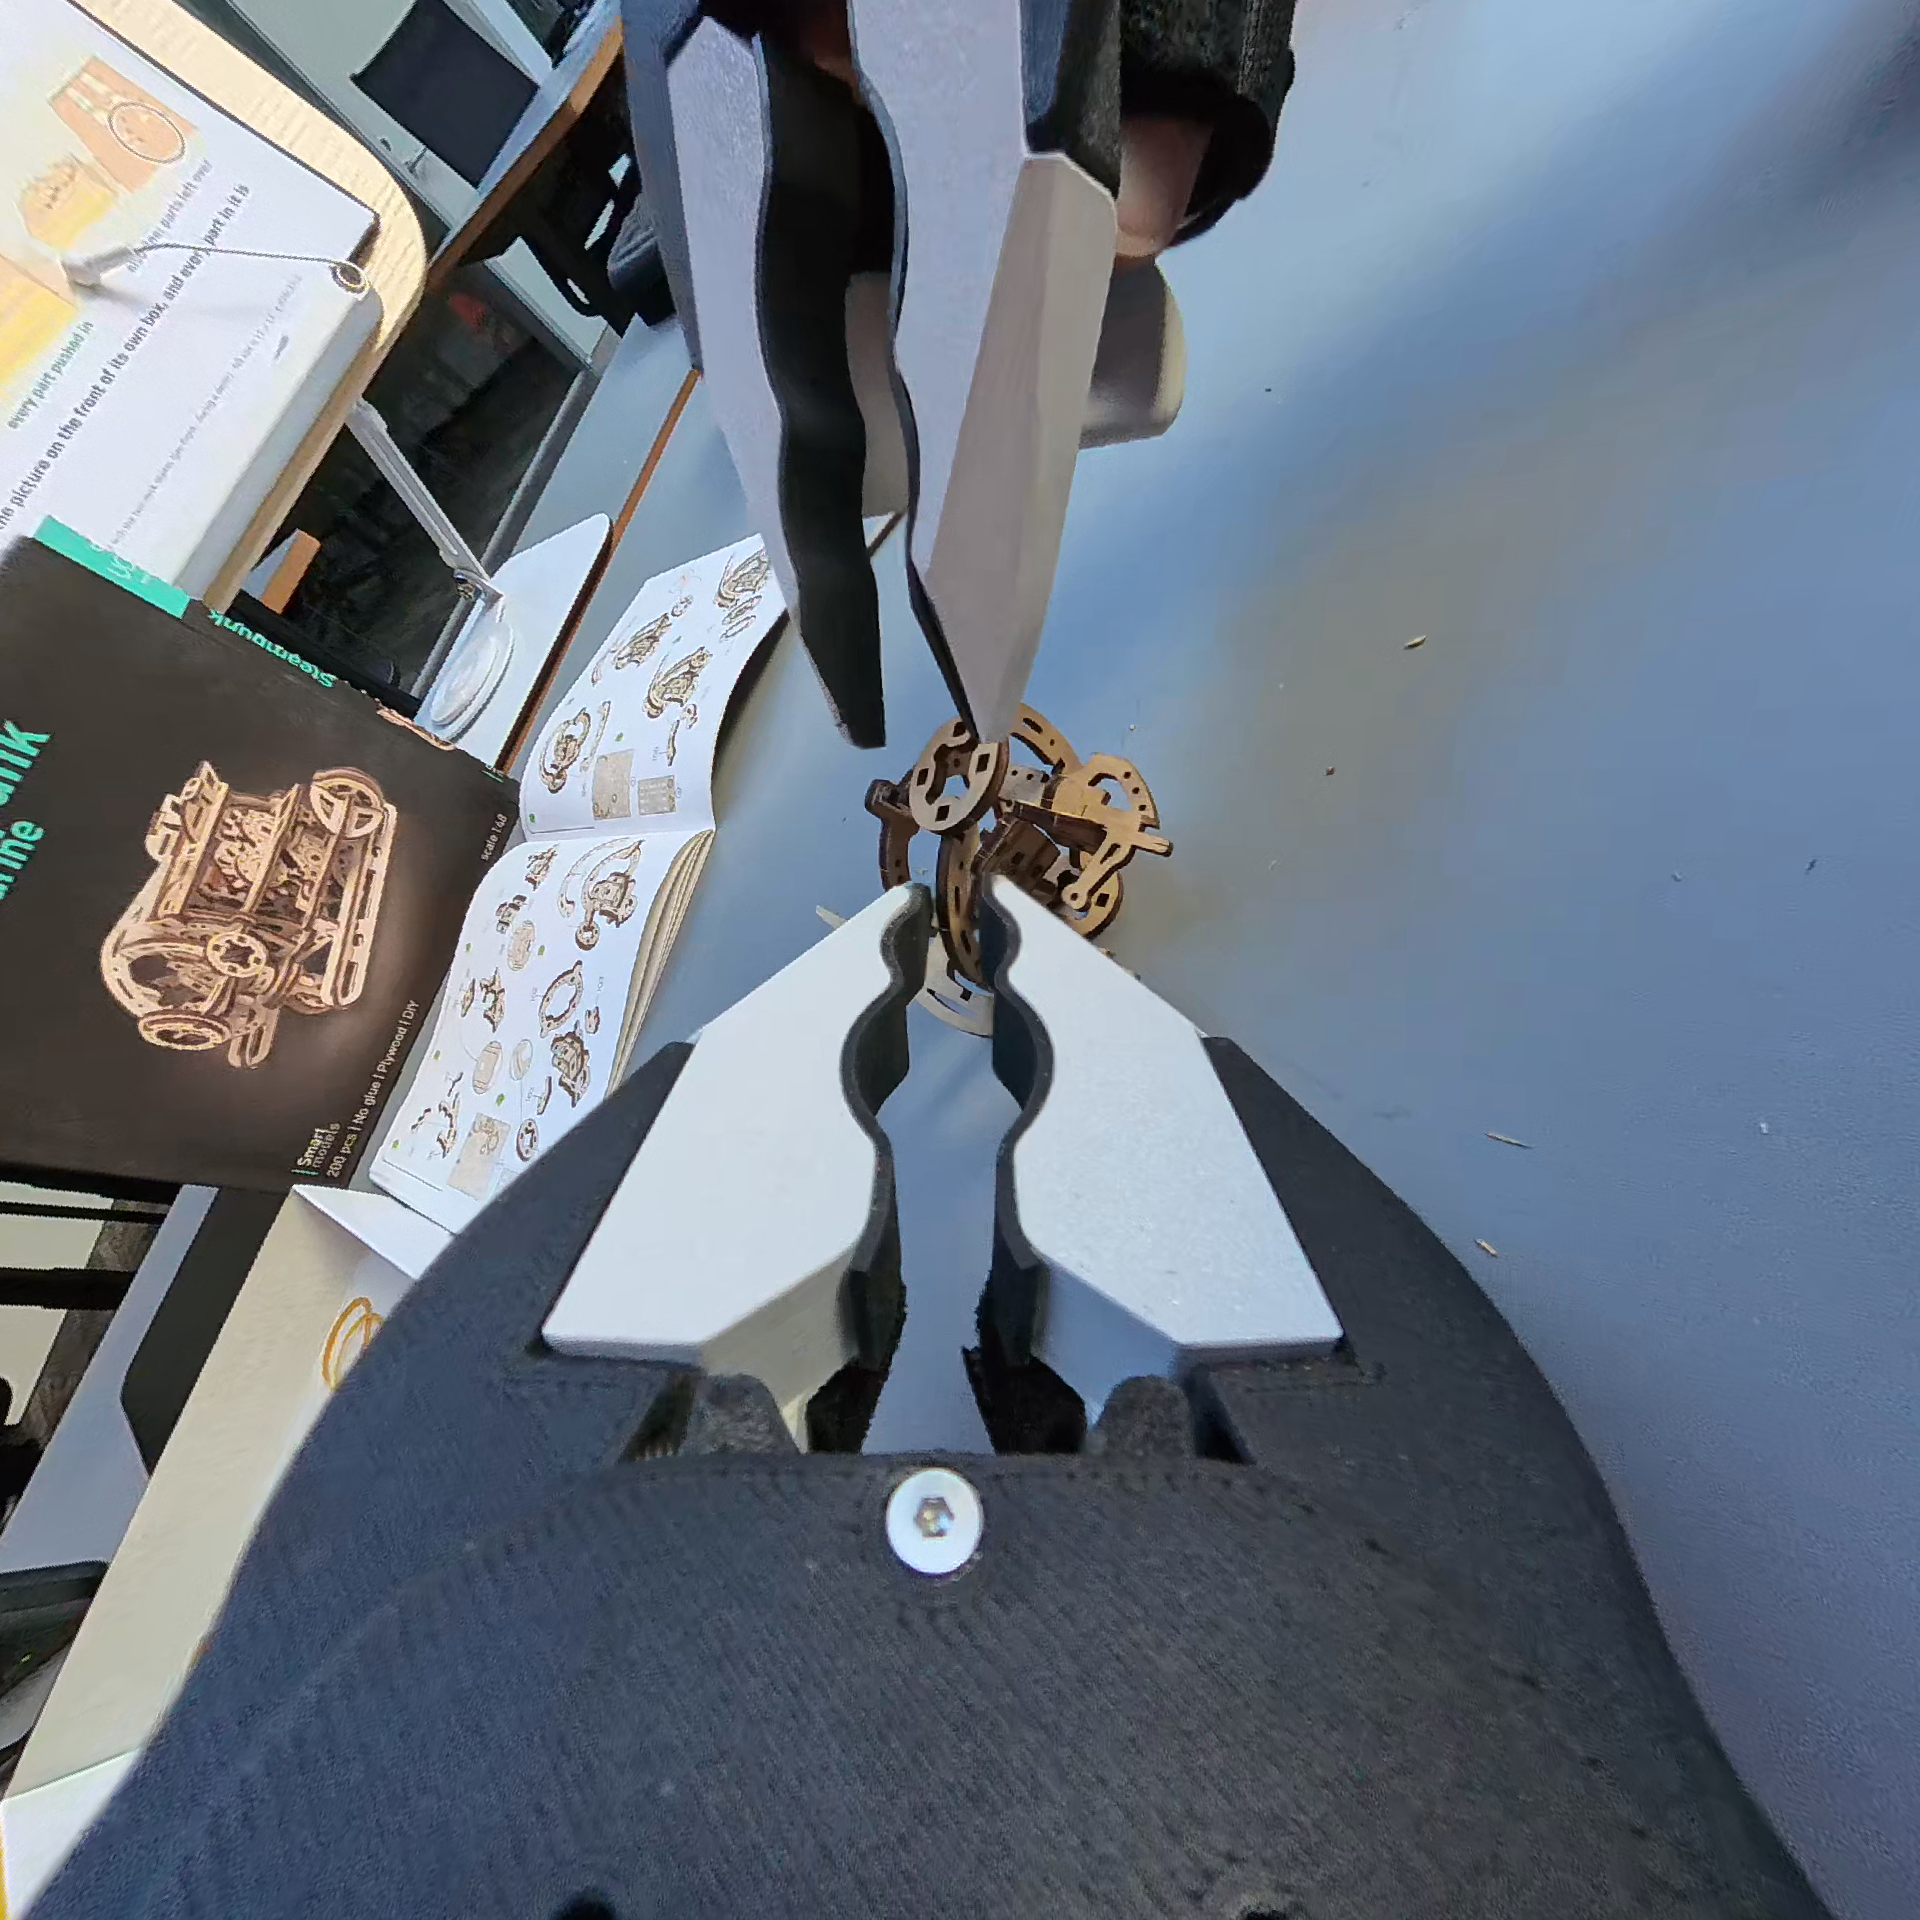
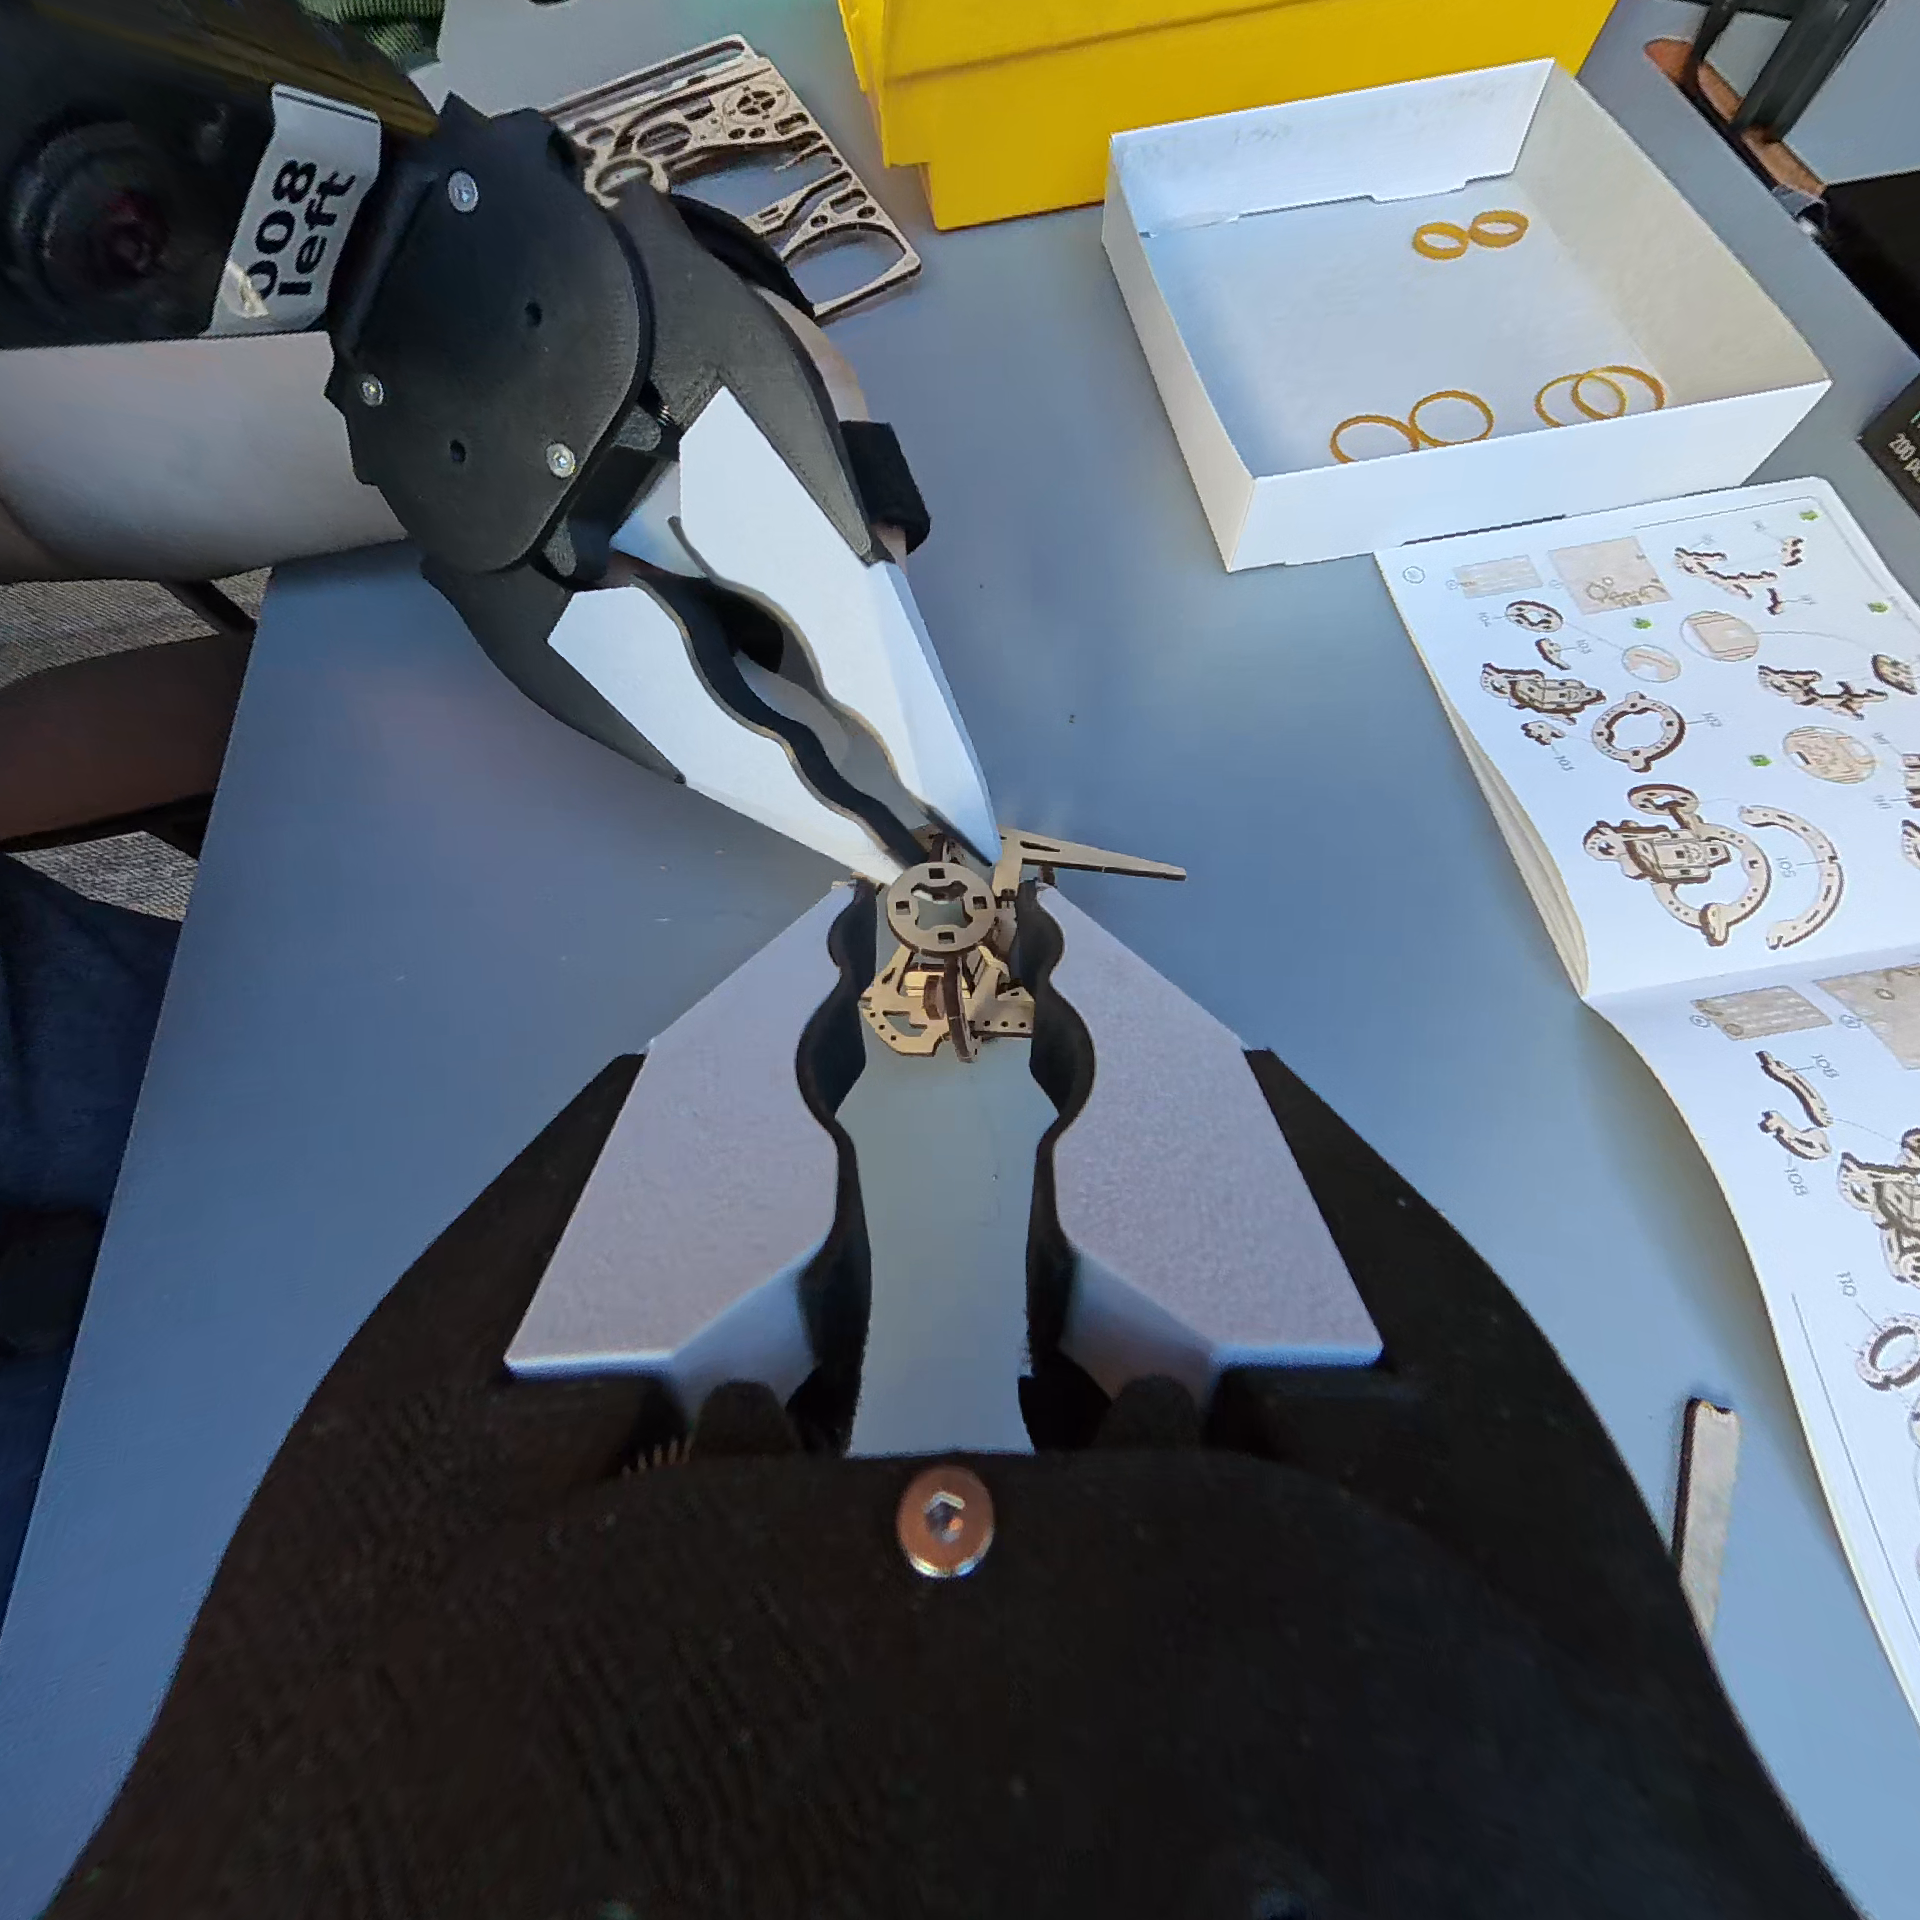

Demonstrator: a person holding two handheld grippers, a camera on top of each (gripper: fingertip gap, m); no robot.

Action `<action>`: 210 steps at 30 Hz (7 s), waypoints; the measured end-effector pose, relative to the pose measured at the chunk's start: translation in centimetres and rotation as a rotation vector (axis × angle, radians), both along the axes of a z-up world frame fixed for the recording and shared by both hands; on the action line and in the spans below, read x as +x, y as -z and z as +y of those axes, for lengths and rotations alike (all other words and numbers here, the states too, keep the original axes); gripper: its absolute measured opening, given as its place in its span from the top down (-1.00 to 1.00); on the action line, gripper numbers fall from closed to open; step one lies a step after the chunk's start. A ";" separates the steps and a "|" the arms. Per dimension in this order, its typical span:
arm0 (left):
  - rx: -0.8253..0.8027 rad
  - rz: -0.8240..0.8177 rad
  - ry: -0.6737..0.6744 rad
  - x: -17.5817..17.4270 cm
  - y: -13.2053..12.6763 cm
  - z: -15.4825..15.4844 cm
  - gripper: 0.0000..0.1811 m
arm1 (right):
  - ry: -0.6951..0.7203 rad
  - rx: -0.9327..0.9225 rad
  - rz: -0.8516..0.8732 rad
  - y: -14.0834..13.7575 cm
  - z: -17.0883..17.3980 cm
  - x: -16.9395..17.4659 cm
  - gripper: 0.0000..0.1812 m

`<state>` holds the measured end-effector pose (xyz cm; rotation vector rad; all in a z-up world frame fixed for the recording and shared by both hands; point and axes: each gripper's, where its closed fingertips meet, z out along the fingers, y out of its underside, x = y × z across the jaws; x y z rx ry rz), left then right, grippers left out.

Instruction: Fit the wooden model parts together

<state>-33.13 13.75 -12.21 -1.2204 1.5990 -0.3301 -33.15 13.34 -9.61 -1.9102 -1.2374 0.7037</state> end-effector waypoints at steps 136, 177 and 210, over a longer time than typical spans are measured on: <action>-0.700 -0.130 0.261 1.1 -1.5 -0.8 0.51 | -0.063 0.042 0.213 1.7 0.0 1.4 0.70; -0.615 -0.010 0.320 0.3 -0.3 -0.3 0.61 | -0.065 0.048 0.189 1.9 0.2 1.5 0.70; -0.588 -0.052 0.230 -0.6 -1.4 0.5 0.54 | -0.003 0.056 0.233 -0.9 -0.2 0.4 0.66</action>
